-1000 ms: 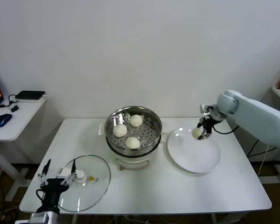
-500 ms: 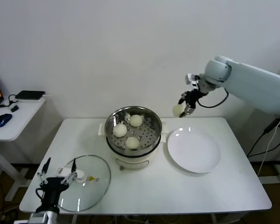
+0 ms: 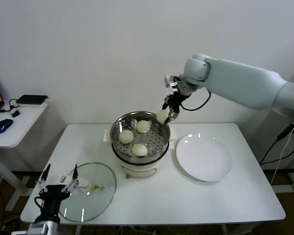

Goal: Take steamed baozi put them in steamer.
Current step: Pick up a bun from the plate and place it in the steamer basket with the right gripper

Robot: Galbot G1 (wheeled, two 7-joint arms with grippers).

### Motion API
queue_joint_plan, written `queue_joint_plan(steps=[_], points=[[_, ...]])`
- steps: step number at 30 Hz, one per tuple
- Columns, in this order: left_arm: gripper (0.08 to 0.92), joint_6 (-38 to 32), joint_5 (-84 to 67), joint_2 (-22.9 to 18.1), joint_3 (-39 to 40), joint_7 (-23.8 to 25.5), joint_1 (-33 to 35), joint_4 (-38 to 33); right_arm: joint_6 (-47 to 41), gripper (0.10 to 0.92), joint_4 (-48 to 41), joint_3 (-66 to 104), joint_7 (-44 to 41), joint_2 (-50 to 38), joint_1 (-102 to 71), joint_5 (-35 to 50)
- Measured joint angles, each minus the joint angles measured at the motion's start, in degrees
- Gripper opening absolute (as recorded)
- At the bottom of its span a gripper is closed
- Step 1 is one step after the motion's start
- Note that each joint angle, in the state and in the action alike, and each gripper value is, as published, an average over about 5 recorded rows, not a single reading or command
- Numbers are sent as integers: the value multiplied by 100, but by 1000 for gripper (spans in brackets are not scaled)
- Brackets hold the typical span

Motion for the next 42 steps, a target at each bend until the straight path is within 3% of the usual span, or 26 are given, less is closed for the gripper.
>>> queue_joint_plan(steps=[42], points=[[823, -42, -39, 12, -33, -1, 66, 39, 35, 663, -1097, 386, 185, 859, -1451, -896]])
